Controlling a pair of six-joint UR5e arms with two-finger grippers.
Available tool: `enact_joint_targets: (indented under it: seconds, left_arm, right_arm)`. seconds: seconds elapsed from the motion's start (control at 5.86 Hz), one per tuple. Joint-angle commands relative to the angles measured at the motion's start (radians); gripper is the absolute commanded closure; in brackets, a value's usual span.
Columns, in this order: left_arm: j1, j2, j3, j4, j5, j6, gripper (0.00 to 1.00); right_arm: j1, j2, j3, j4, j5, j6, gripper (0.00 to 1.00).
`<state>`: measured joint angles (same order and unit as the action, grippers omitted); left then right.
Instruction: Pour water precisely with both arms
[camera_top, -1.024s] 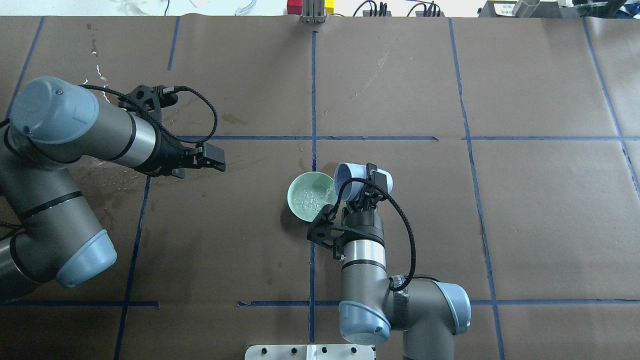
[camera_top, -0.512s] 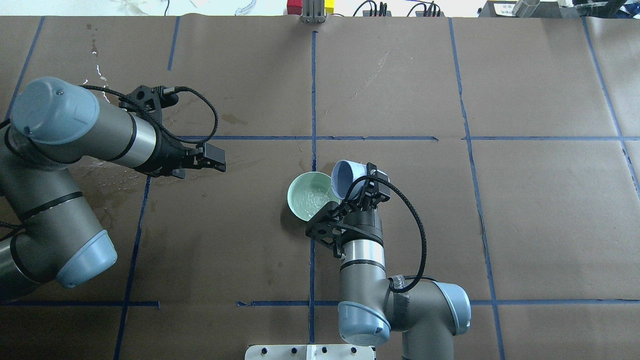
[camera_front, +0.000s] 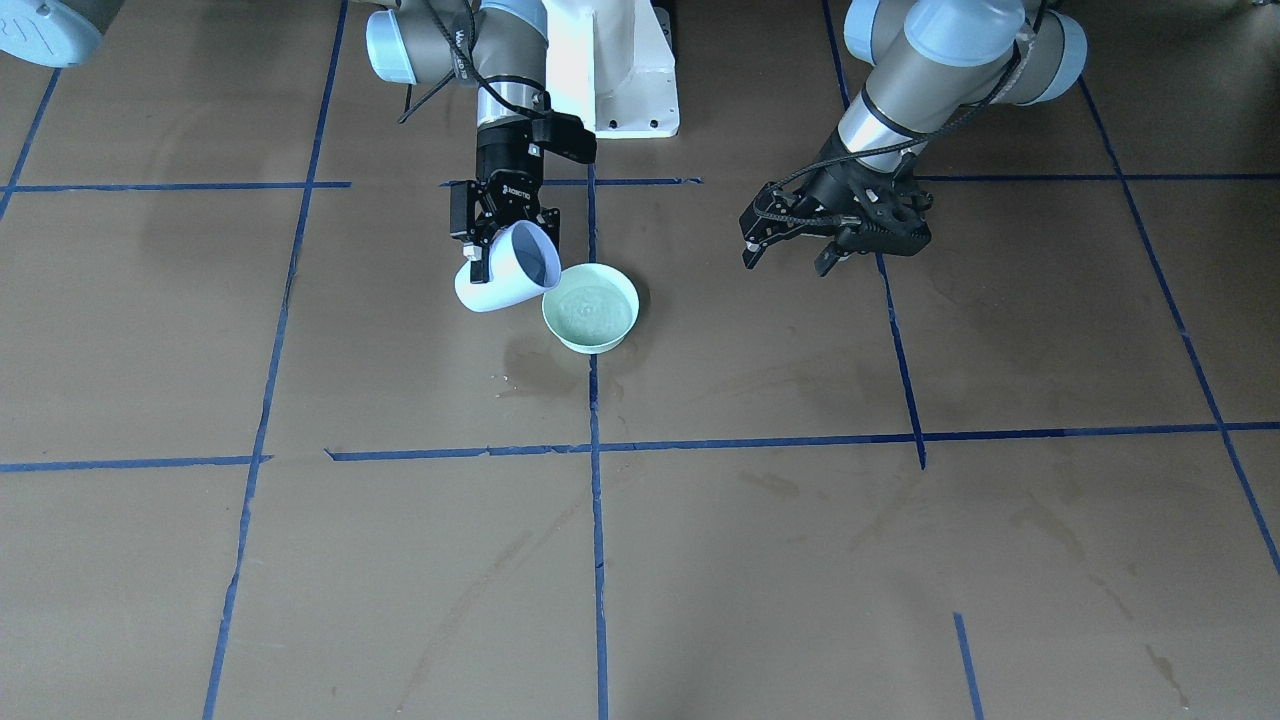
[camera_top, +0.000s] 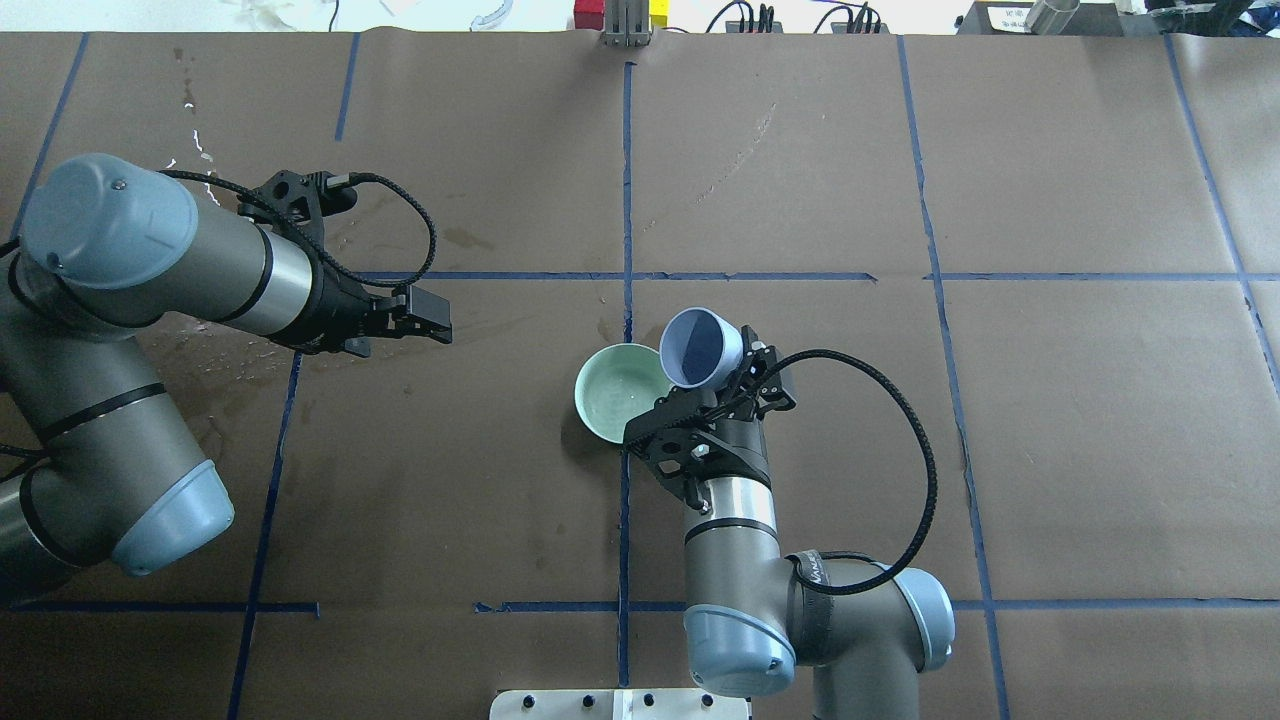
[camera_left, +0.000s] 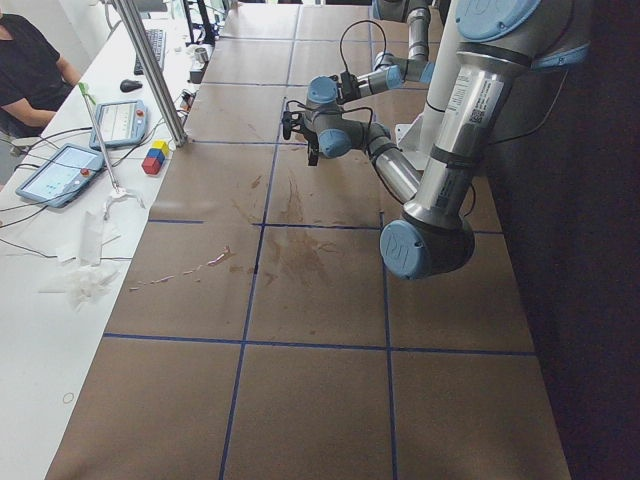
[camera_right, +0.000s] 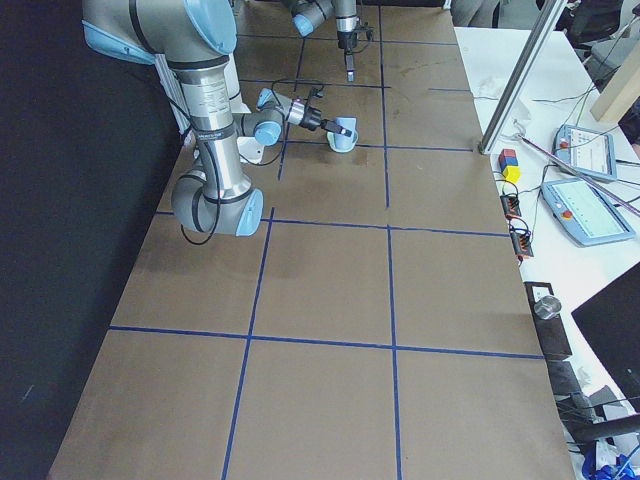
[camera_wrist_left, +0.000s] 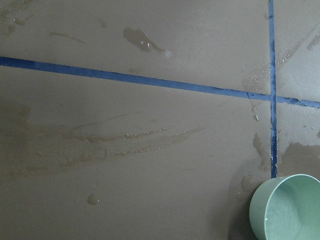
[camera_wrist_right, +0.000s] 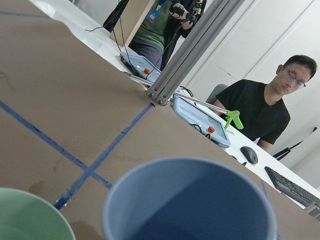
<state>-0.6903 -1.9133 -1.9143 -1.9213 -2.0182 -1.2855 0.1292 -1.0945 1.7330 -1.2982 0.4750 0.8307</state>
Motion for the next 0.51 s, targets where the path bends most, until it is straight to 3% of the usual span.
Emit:
enact_joint_targets:
  seconds: [0.0, 0.34]
  left_arm:
    - [0.0, 0.0, 0.0, 0.001, 0.001, 0.0, 0.01]
    - [0.002, 0.008, 0.0, 0.001, 0.022, 0.0, 0.01]
  right_arm:
    - [0.009, -0.084, 0.002, 0.286, 0.01, 0.112, 0.93]
    - [0.03, -0.268, 0.005, 0.646, 0.048, 0.116, 0.97]
